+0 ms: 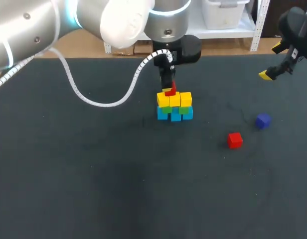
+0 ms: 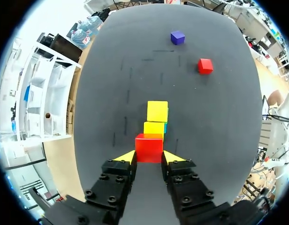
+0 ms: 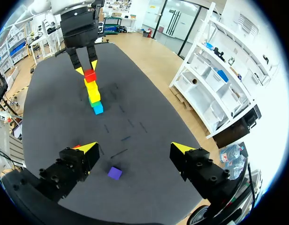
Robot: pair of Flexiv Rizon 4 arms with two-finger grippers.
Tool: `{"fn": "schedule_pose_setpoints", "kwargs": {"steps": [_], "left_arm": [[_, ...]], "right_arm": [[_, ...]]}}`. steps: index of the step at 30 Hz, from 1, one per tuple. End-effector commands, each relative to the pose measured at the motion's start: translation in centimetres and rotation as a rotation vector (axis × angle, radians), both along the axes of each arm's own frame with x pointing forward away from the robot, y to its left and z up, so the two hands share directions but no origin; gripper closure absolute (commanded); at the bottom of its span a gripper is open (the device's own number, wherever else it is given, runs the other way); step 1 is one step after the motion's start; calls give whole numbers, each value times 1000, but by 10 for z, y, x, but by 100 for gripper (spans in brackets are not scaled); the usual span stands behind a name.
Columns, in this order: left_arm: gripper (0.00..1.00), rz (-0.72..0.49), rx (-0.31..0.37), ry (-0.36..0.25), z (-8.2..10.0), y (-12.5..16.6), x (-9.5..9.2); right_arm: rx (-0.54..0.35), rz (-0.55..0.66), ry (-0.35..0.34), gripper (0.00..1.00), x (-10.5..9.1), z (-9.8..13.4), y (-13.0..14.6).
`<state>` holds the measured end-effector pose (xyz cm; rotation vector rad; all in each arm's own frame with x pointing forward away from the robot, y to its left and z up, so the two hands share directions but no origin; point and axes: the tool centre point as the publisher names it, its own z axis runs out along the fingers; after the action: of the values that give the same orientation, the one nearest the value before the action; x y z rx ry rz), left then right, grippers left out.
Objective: Place the blue cubes, place green cubes on the blue cubes, place the yellow cubes on the green cubes, then place the red cubes on the yellow cubes, and place purple cube on the red cubes.
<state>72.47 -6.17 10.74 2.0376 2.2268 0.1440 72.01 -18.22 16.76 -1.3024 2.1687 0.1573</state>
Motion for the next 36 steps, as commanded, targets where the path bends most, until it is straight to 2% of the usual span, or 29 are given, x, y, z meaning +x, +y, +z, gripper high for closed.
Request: {"fn": "schedule_pose_setpoints", "kwargs": {"steps": [1, 14, 18, 23, 29, 32, 36], "left_arm": [[100, 1, 8, 4, -4, 0, 4], [99, 0, 14, 5, -6, 0, 5], [89, -1, 19, 4, -6, -1, 5], [87, -1, 22, 5, -7, -1, 5], [77, -3, 22, 9, -8, 0, 4], [67, -4, 21, 12, -8, 0, 4], [64, -3, 19, 11, -8, 0, 4]], "right_arm": [[0, -2, -2, 0, 0, -1, 1], [0, -2, -2, 0, 0, -1, 1], [0, -2, -2, 0, 0, -1, 1], [0, -2, -2, 0, 0, -1, 1], [0, -2, -2, 0, 0, -1, 1], [0, -2, -2, 0, 0, -1, 1], [0, -2, -2, 0, 0, -1, 1]]}}
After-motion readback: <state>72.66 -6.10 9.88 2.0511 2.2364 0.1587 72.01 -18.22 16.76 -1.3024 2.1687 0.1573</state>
